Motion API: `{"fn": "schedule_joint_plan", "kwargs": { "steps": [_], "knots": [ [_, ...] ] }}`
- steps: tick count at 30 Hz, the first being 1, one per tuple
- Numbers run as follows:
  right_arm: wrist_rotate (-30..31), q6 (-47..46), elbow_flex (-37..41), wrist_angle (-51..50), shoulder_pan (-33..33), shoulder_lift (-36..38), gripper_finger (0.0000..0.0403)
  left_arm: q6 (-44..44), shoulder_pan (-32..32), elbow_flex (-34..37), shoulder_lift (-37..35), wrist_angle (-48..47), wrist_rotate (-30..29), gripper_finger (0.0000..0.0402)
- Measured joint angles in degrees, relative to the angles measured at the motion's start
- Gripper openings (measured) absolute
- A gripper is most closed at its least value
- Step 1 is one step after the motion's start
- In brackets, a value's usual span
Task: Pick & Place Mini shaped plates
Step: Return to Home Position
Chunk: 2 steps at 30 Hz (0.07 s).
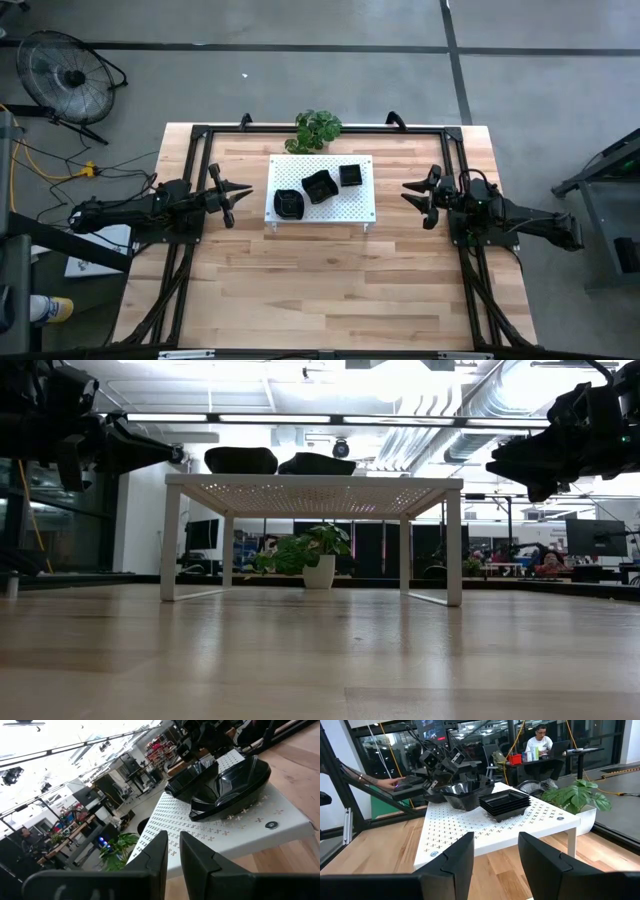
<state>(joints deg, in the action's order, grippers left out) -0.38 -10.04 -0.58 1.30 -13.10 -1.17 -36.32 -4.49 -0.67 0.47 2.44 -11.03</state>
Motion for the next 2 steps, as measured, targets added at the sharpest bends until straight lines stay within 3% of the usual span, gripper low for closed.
{"fn": "schedule_joint_plan", "kwargs": {
  "steps": [2],
  "knots": [
    [0.0,0.01,0.01,0.02,0.0,0.0,0.0149,0.0,0.0,0.0,0.0,0.0,0.0,0.0046]
  ]
}}
